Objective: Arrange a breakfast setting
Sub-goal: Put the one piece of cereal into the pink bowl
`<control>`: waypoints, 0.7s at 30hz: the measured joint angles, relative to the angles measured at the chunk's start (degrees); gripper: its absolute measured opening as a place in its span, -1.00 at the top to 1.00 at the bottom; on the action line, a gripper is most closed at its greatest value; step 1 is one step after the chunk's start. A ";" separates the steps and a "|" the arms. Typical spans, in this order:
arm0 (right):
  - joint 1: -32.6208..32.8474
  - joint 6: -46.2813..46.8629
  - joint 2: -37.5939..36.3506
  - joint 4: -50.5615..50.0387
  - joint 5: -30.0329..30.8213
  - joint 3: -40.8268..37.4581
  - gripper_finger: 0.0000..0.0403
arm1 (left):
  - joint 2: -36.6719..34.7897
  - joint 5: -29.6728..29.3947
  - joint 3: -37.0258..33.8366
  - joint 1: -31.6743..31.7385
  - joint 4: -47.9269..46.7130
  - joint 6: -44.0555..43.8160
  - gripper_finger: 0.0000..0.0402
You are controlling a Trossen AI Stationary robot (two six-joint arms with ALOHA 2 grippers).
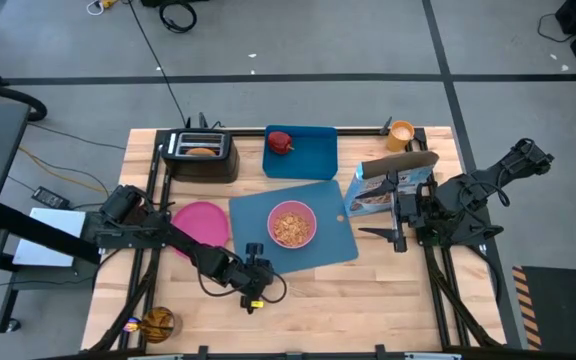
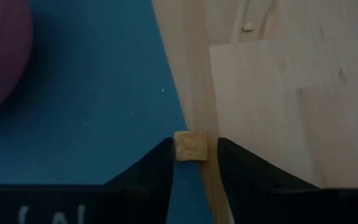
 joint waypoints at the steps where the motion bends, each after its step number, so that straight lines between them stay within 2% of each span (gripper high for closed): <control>1: 0.00 0.00 0.00 0.00 0.00 0.00 -0.73 | -0.02 0.02 0.02 0.00 -0.04 -0.02 0.34; 10: 0.00 0.02 0.00 0.00 0.04 0.00 -0.73 | 0.08 0.18 0.04 0.11 -1.62 -2.26 0.28; 14: 0.00 0.02 -0.02 0.02 0.07 0.02 -0.73 | 0.91 2.05 0.15 0.37 -0.55 -3.01 0.23; 21: 0.00 -0.04 -0.02 0.04 0.15 0.02 -0.73 | 1.14 2.05 0.15 0.35 0.98 -2.56 0.31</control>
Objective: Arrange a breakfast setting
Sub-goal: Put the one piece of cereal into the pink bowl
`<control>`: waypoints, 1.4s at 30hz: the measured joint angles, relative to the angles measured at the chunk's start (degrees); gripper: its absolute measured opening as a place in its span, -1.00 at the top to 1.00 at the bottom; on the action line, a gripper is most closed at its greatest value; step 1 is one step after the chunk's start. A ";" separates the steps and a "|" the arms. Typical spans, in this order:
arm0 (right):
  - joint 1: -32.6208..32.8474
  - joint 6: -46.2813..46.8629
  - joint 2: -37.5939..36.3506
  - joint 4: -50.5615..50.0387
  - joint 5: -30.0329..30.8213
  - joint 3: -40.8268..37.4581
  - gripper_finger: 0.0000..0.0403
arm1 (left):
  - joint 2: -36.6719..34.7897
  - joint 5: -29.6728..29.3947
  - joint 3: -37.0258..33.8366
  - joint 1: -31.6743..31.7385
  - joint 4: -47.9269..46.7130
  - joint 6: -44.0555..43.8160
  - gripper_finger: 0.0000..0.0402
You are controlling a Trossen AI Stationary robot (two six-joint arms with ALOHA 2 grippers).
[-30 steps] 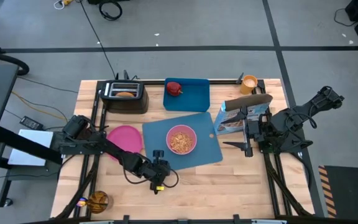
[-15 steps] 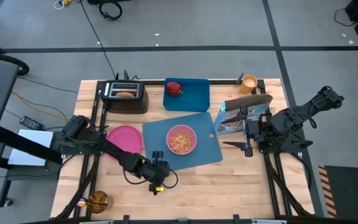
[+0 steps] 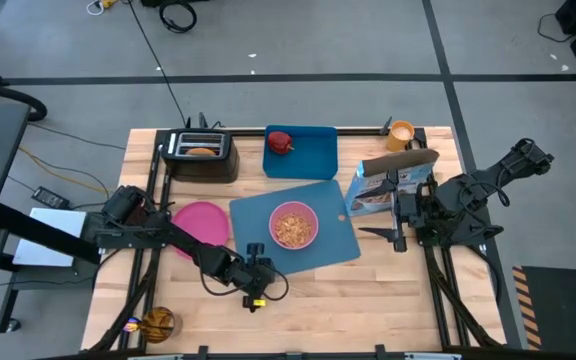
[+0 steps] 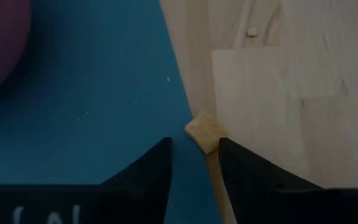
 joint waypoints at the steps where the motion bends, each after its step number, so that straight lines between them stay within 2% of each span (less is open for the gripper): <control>1: 0.00 0.02 0.00 -0.01 0.00 0.00 -0.73 | 0.00 -0.02 0.00 0.00 -0.02 0.02 0.33; 10: 0.00 -0.52 0.00 0.01 0.00 0.00 -0.73 | -0.18 -0.39 0.00 -0.02 -0.03 0.09 0.59; 14: 0.00 -1.59 0.00 0.12 0.00 0.00 -0.73 | -2.15 0.71 -0.13 -0.02 -0.88 -1.34 0.63; 17: 0.00 -2.08 0.00 0.96 -0.01 0.00 -0.73 | -4.55 0.60 -0.11 -0.25 -0.24 -3.69 0.59; 21: 0.00 -2.08 0.00 0.90 -0.02 0.00 -0.73 | -6.40 -0.91 -0.11 -1.15 1.62 -7.19 0.44; 25: 0.00 -1.97 0.02 0.29 -0.02 0.00 -0.73 | -5.14 -1.75 0.00 -2.91 5.30 -9.61 0.27; 27: 0.00 -1.91 0.04 -0.07 -0.37 0.00 -0.73 | -4.09 -1.72 -0.11 -3.90 4.02 -10.33 0.23; 32: 0.00 -1.88 0.04 -0.12 -0.46 0.00 -0.73 | -3.91 -1.37 -0.05 -5.30 2.34 -13.84 0.23; 35: 0.00 -1.65 0.04 -0.22 -0.68 0.00 -0.73 | -3.30 1.88 -0.13 -4.93 -0.24 -16.71 0.23; 42: 0.02 -0.37 0.07 -1.19 -0.76 0.00 -0.73 | -1.18 4.96 -0.02 -2.23 -2.72 -16.69 0.24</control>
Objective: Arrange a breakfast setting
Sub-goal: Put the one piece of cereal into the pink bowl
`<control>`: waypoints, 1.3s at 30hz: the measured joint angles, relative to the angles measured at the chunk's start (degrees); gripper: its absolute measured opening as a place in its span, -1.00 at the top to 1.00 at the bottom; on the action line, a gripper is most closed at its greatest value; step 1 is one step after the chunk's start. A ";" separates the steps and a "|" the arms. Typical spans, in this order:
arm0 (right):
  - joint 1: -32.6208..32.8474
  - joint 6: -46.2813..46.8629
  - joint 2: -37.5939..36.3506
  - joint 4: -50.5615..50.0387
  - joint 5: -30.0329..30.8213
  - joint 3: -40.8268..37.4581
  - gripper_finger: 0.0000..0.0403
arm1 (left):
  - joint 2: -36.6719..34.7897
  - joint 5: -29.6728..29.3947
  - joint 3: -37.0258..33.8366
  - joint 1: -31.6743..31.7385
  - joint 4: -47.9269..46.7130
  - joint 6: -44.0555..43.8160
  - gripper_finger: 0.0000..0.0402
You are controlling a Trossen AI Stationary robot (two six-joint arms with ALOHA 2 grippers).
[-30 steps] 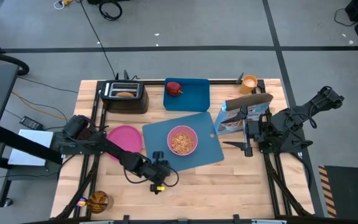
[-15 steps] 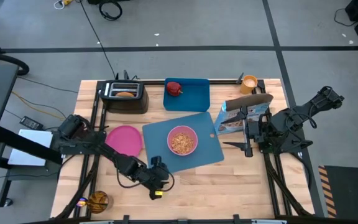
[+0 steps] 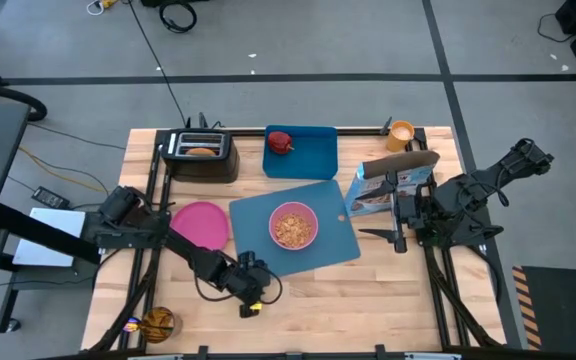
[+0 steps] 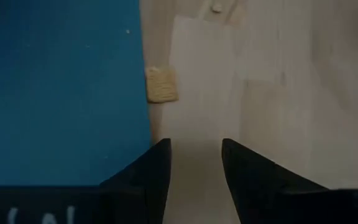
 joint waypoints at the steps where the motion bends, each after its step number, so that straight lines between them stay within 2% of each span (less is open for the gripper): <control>1: 0.00 0.01 0.00 -0.15 -0.12 0.00 -0.73 | 0.00 -0.05 0.04 0.39 -0.66 0.18 0.24; 9: 0.00 1.14 0.00 -2.08 -0.81 0.00 -0.73 | -0.37 -0.74 0.00 2.12 -2.33 2.88 0.24; 12: 0.00 1.28 0.00 -2.13 -0.81 0.00 -0.73 | -0.30 -1.31 -0.25 2.16 0.53 4.53 0.24; 16: 0.00 1.35 0.00 -2.23 -0.87 0.00 -0.73 | -0.11 -5.58 -0.23 2.06 3.86 4.10 0.23; 20: 0.00 1.61 0.00 -2.30 -1.95 0.00 -0.73 | 0.34 -5.57 -0.22 2.22 4.58 3.20 0.18; 25: 0.02 2.55 -0.01 -2.94 -2.72 0.00 -0.73 | 3.02 -5.58 -0.20 1.27 12.01 5.98 0.07; 28: 0.02 2.59 0.00 -3.42 -2.72 0.00 -0.73 | 4.15 -6.46 -0.12 0.99 12.55 4.85 0.06; 33: 0.02 2.60 0.00 -3.35 -2.71 0.00 -0.73 | 4.79 -7.00 0.04 0.92 11.89 4.33 0.09; 39: 0.02 2.82 0.00 -3.37 -2.73 0.00 -0.73 | 4.90 -8.43 0.14 -0.11 9.90 9.32 0.19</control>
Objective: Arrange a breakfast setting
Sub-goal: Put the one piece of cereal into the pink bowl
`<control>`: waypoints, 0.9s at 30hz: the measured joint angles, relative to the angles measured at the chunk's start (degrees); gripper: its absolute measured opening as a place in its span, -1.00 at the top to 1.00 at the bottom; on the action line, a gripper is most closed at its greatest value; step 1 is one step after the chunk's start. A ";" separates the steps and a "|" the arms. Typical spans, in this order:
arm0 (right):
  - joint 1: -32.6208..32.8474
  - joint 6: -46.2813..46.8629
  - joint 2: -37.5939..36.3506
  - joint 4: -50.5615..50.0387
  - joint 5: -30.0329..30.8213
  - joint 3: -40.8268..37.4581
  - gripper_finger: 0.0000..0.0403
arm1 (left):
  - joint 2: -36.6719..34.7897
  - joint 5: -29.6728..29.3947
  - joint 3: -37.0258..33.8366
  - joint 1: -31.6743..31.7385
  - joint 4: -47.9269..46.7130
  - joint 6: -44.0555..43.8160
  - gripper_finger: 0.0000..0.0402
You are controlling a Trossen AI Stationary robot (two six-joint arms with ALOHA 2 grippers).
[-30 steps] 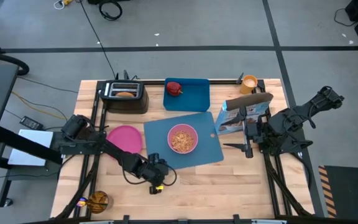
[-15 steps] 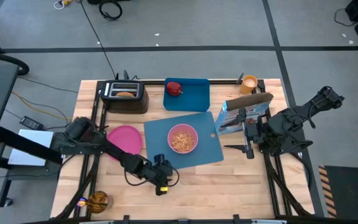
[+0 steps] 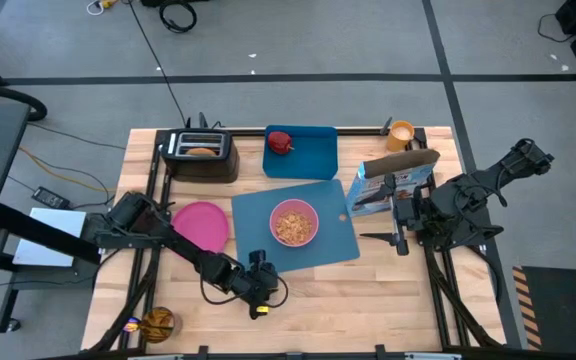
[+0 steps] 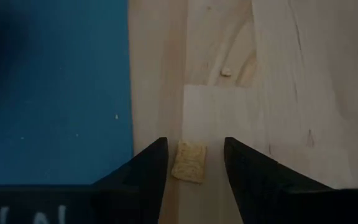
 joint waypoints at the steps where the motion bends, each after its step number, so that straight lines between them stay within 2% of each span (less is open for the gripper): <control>1: 0.00 0.02 0.00 -0.01 0.00 0.00 -0.73 | 0.00 -0.41 0.03 -0.04 -0.77 0.24 0.21; 14: 0.00 0.22 0.00 -0.15 0.00 0.00 -0.73 | 0.04 -0.53 -0.12 -0.02 -0.53 3.89 0.48; 27: 0.00 0.22 0.00 -0.16 0.00 0.00 -0.73 | 0.09 -0.80 -0.38 0.01 1.41 3.79 0.56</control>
